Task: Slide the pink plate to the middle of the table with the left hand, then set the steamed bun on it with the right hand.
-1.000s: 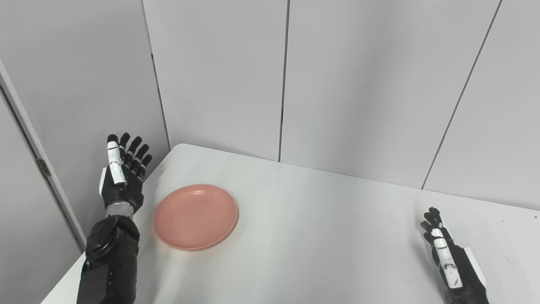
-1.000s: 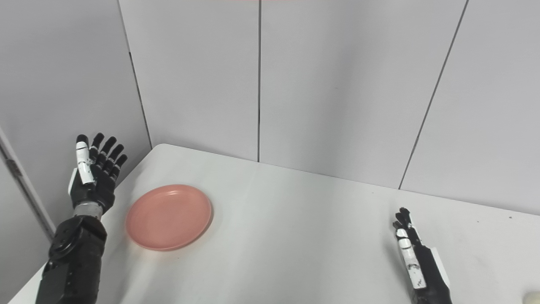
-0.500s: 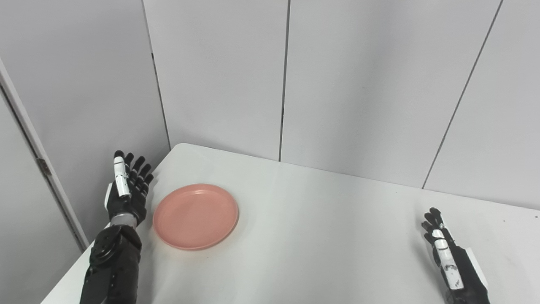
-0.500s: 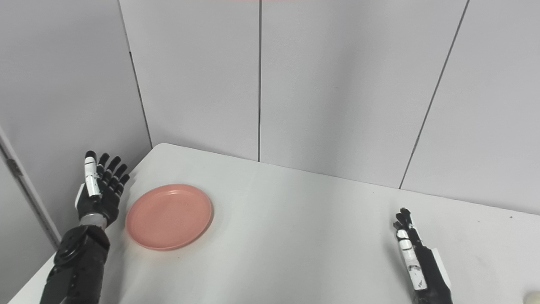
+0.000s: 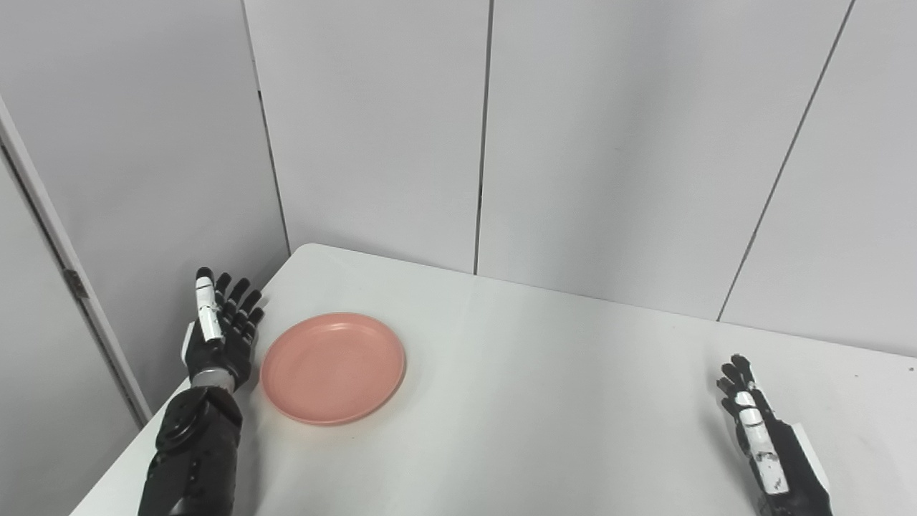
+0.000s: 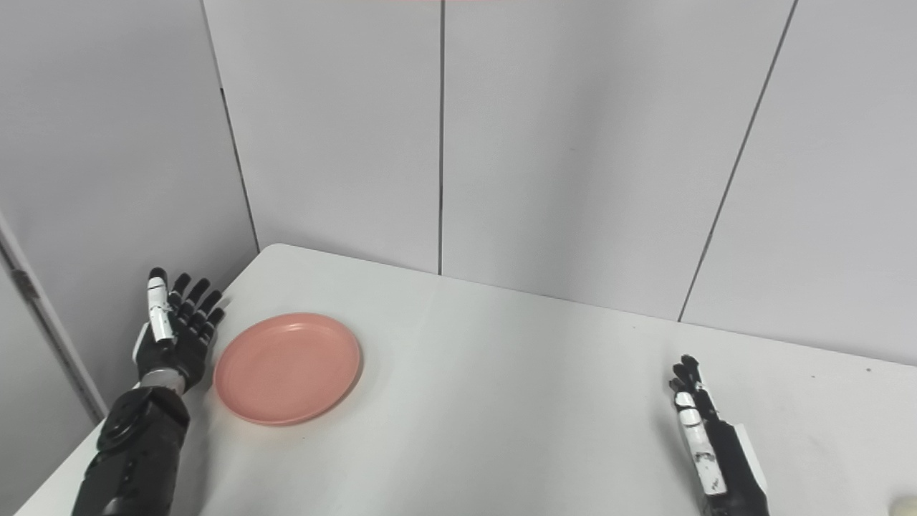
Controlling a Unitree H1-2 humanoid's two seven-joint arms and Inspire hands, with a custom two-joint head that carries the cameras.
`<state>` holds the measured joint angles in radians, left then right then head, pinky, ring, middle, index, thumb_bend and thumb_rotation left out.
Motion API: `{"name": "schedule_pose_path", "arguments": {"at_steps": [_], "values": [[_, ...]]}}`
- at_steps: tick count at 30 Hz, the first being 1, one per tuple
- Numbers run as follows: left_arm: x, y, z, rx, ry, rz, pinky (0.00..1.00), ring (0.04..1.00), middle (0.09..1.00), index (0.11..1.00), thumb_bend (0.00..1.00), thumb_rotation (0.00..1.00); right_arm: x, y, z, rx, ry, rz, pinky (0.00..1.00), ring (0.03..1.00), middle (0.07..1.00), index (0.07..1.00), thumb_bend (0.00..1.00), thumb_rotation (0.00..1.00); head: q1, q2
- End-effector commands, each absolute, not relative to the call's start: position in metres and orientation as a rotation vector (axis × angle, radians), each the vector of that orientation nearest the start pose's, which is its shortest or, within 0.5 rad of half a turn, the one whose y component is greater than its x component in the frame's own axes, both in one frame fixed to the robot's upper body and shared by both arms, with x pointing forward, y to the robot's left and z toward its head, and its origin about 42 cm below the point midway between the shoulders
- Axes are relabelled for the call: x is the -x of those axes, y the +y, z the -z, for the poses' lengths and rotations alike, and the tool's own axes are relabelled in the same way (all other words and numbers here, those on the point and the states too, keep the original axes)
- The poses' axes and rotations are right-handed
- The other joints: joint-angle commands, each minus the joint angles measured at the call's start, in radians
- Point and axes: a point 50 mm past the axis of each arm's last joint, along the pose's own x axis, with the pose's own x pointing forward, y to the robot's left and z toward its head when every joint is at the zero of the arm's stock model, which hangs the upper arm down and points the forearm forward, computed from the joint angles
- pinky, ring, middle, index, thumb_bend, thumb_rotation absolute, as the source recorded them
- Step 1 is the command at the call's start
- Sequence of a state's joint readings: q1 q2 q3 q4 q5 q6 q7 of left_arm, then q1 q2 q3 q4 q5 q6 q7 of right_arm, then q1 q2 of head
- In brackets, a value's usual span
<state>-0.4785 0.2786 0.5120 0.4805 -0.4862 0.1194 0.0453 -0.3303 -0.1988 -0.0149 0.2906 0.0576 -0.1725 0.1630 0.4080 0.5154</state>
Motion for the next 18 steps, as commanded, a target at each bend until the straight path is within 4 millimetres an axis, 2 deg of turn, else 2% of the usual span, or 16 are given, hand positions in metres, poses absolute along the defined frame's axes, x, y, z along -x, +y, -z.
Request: {"name": "schedule_pose_path", "arguments": {"at_steps": [1,10,18], "values": [[-0.414,0.419,-0.165,0.455,-0.058,-0.436,0.94,0.911,0.932,0.940,0.56,1.00,-0.390,-0.260,-0.144,0.152,-0.218,-0.180,0.99,0.968,0.977,0.999,0.21,1.00,-0.001,0.001],[-0.419,0.408,-0.146,0.475,0.031,-0.332,0.96,0.924,0.943,0.943,0.56,1.00,-0.389,-0.259,-0.145,0.151,-0.224,-0.185,0.98,0.963,0.975,0.997,0.22,1.00,-0.004,0.004],[-0.420,0.398,-0.138,0.414,0.133,-0.199,0.87,0.867,0.884,0.891,0.56,1.00,-0.390,-0.259,-0.144,0.150,-0.227,-0.182,0.98,0.960,0.968,0.991,0.23,1.00,-0.009,0.009]]}}
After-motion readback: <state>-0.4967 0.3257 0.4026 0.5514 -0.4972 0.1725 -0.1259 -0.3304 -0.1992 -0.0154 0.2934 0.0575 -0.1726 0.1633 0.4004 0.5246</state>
